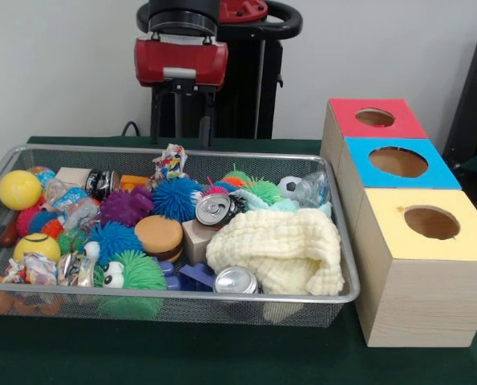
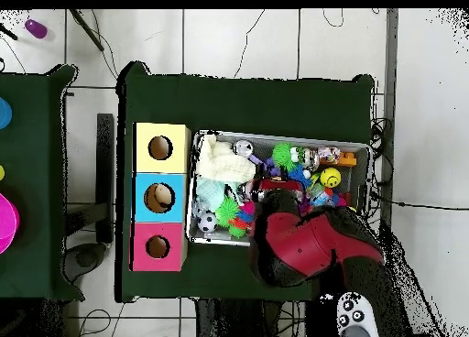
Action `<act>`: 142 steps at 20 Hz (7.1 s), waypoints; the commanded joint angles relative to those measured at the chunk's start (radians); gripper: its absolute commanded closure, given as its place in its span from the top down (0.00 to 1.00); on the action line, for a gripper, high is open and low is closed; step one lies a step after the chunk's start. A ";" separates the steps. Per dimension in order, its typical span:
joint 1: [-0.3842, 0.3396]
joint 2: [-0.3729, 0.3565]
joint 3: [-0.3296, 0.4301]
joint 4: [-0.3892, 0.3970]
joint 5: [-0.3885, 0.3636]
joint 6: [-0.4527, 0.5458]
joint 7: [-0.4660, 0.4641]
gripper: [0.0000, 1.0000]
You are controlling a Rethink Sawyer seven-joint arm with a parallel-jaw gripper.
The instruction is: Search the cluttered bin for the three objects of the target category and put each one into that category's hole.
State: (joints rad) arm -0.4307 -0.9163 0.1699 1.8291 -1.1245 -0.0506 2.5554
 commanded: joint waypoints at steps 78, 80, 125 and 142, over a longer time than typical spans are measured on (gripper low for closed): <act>0.558 0.356 -0.599 -0.131 0.426 -0.410 -0.064 1.00; 0.563 0.396 -0.620 -0.142 0.477 -0.467 -0.093 1.00; 0.904 0.516 -1.036 0.098 0.823 -0.762 -0.043 1.00; 0.468 -0.377 -0.371 0.287 0.460 0.193 -0.246 1.00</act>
State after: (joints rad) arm 0.0950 -0.9780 -0.4823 1.9775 -0.6305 0.0053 2.5349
